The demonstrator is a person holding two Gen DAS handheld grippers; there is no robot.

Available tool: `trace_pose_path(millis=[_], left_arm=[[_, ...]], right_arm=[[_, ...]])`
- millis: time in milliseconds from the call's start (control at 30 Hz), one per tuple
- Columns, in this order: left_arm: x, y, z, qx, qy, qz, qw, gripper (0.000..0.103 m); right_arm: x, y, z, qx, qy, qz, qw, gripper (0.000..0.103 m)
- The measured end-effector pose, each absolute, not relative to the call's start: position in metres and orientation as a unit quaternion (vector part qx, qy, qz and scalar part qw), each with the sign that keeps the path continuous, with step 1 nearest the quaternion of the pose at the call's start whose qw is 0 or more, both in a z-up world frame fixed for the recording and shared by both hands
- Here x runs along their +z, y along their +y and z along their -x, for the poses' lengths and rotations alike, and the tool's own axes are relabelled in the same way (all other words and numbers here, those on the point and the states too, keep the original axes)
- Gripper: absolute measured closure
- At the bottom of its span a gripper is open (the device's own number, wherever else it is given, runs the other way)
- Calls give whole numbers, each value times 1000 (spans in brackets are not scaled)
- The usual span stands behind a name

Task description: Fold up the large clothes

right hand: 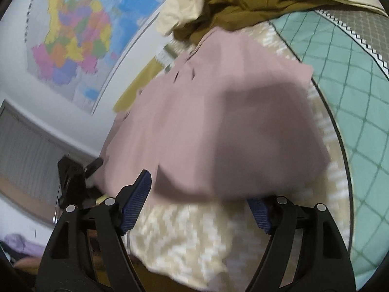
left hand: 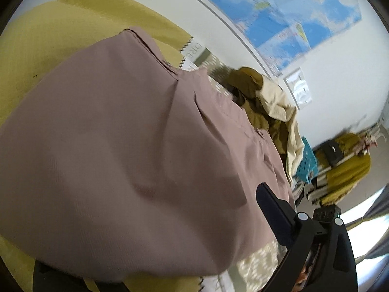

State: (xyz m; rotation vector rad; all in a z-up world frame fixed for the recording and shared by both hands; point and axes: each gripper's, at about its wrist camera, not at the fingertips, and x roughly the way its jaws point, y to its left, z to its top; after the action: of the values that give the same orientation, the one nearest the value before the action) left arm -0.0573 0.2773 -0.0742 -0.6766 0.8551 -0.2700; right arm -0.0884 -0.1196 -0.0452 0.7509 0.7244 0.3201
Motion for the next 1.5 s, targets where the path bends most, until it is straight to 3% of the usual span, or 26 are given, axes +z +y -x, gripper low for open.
trace_pose_path(millis=[100, 267, 400, 467, 533, 600, 700, 900, 1067, 1167, 1233, 1333, 1400, 1500], left_arm=[[-73, 277, 48, -118, 410, 322, 845, 7], [-69, 267, 31, -93, 428, 277, 855, 7], [-66, 256, 18, -72, 440, 232, 864, 7], [-65, 250, 12, -62, 445, 203, 870, 8], [-64, 249, 9, -48, 448, 181, 874, 15], [-64, 249, 6, -31, 450, 165, 877, 26], [-63, 251, 3, -17, 451, 154, 879, 32], [-64, 248, 2, -16, 450, 144, 881, 26], [-64, 244, 1, -13, 448, 138, 883, 23], [-64, 243, 0, -11, 447, 139, 884, 22], [-64, 242, 0, -9, 446, 138, 884, 22], [-64, 240, -2, -6, 446, 134, 885, 22], [-63, 240, -2, 3, 444, 127, 887, 32], [-63, 243, -2, 2, 442, 131, 887, 36]], right_arm=[[-45, -124, 77, 131, 329, -375, 857, 27], [-40, -123, 44, 110, 308, -375, 867, 12], [-33, -115, 16, 107, 309, -363, 873, 10], [-31, -114, 5, 111, 311, -360, 873, 15], [-33, -118, -1, 111, 316, -358, 872, 33], [-36, -123, -5, 116, 321, -358, 869, 43], [-40, -131, -8, 133, 326, -369, 860, 47], [-34, -122, -16, 144, 324, -344, 870, 22], [-31, -117, -20, 141, 321, -337, 874, 21], [-31, -118, -21, 133, 325, -334, 875, 31], [-32, -119, -22, 131, 327, -331, 875, 45], [-36, -125, -24, 133, 329, -342, 870, 55], [-37, -127, -25, 138, 331, -349, 866, 57], [-39, -131, -27, 151, 332, -359, 859, 56]])
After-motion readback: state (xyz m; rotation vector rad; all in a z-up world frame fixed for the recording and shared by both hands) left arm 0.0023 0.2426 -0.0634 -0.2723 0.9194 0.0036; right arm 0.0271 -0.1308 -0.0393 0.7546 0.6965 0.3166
